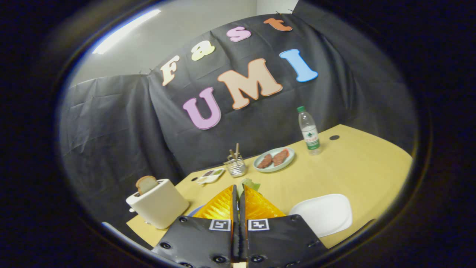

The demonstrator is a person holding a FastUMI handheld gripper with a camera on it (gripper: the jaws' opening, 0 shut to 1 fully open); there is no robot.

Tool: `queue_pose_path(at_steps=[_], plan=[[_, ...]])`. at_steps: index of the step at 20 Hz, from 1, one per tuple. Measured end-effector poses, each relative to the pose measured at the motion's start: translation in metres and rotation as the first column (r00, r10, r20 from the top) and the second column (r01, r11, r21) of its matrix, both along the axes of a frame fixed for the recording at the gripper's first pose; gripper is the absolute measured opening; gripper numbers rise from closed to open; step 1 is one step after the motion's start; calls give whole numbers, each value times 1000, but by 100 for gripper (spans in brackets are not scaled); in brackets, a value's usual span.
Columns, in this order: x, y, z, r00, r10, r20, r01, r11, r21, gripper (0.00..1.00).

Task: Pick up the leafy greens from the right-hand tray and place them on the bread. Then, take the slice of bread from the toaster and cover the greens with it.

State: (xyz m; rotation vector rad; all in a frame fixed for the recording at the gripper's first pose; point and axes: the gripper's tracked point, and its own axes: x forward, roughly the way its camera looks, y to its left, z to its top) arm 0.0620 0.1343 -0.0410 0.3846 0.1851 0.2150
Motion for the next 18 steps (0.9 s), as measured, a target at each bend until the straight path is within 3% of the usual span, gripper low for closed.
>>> queue_pose_path(at_steps=[4,11,15,18], plan=[[5,70,2,993,121,2,-121,990,79,3],[30,142,-47,974,188,-129,-157,963,218,3],[38,123,-114,940,94,-327,-60,992,111,3],[42,101,-137,925,19,-379,-9,1000,30,3]])
